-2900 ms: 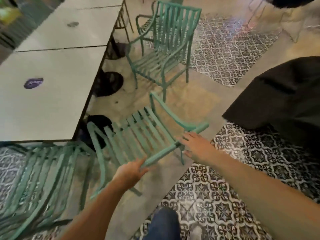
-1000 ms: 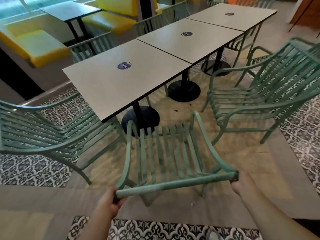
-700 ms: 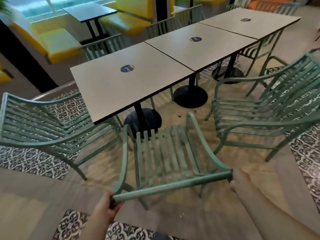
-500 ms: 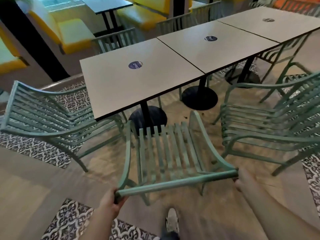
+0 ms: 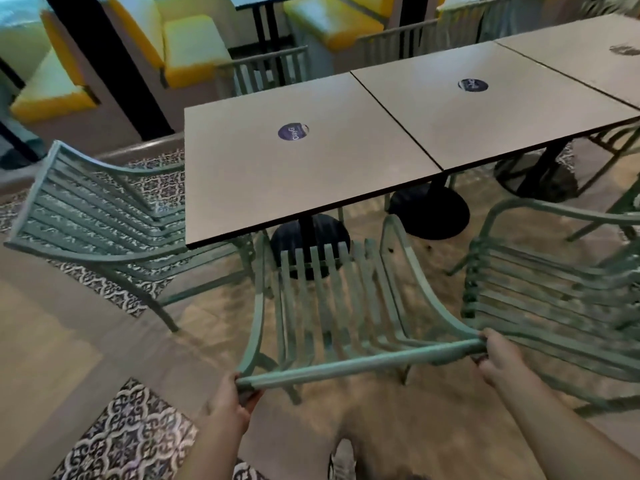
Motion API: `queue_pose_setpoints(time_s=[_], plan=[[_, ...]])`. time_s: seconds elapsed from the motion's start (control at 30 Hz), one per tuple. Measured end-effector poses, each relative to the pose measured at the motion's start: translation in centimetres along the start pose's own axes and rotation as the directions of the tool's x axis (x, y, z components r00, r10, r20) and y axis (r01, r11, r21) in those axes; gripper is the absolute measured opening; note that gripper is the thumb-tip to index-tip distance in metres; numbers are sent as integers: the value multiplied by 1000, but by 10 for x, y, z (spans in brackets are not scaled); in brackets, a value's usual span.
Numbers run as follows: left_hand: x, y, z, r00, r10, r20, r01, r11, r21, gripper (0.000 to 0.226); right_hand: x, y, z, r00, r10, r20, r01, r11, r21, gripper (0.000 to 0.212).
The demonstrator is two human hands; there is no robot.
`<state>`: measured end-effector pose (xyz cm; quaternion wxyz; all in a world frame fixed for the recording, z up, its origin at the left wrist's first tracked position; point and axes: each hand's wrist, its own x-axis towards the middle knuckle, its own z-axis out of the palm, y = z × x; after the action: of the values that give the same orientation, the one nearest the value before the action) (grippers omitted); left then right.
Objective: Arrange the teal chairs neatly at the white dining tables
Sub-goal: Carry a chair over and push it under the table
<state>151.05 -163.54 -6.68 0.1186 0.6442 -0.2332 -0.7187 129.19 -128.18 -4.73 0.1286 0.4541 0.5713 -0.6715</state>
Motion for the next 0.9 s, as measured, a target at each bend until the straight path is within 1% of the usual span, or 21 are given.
queue_pose_setpoints(time_s=[0.03,0.1,0.13,0.23,0.27,0.3,0.33,0.4,0.47,0.57,0.6,0.67,0.73,0.8,0.9], plan=[[-2,-1,4,1000,6,-12,-6,1000,-10,10,4,-5,2,1000,-5,11,5,1000,7,10],[-6,-9,17,999,7,-31,-8,999,-39,10,15,-17,2,999,14,39,-14,1000,-12,7],[-9,-16,22,1000,0,-27,-1,999,-39,13,22,-22,-1,998,27,64,-27,1000,-6,10],[-23,-35,36,1000,-21,5,21,997,-73,32,40,-39,-7,991,57,125,-67,995,76,28],[-29,-38,42,999,-28,14,30,996,-87,36,40,-45,-8,986,87,140,-100,991,86,28],[-34,-40,48,999,-32,9,32,994,-107,36,41,-51,-7,977,117,178,-135,987,90,23],[-35,-41,53,999,-32,-3,31,991,-128,33,42,-56,-7,971,145,188,-164,982,89,19],[-30,-39,62,998,-44,-48,36,985,-171,24,41,-63,-1,955,232,186,-249,966,75,17],[-26,-39,64,994,-64,-88,44,977,-210,18,46,-65,8,950,263,170,-275,960,52,16],[-20,-43,66,992,-78,-94,50,961,-273,12,55,-69,15,945,287,156,-300,952,68,35],[-18,-43,69,993,-82,-83,56,958,-283,11,58,-70,16,947,289,142,-300,952,64,35],[-17,-46,75,991,-98,-89,69,957,-281,10,69,-75,18,951,284,123,-293,954,68,22],[-16,-49,80,992,-102,-69,78,955,-286,9,72,-84,25,948,285,142,-294,955,47,10],[-15,-48,85,993,-96,-67,71,950,-303,9,70,-90,31,935,312,170,-320,947,27,6],[-15,-42,96,991,-102,-81,73,949,-307,10,75,-97,41,934,308,183,-318,947,31,7]])
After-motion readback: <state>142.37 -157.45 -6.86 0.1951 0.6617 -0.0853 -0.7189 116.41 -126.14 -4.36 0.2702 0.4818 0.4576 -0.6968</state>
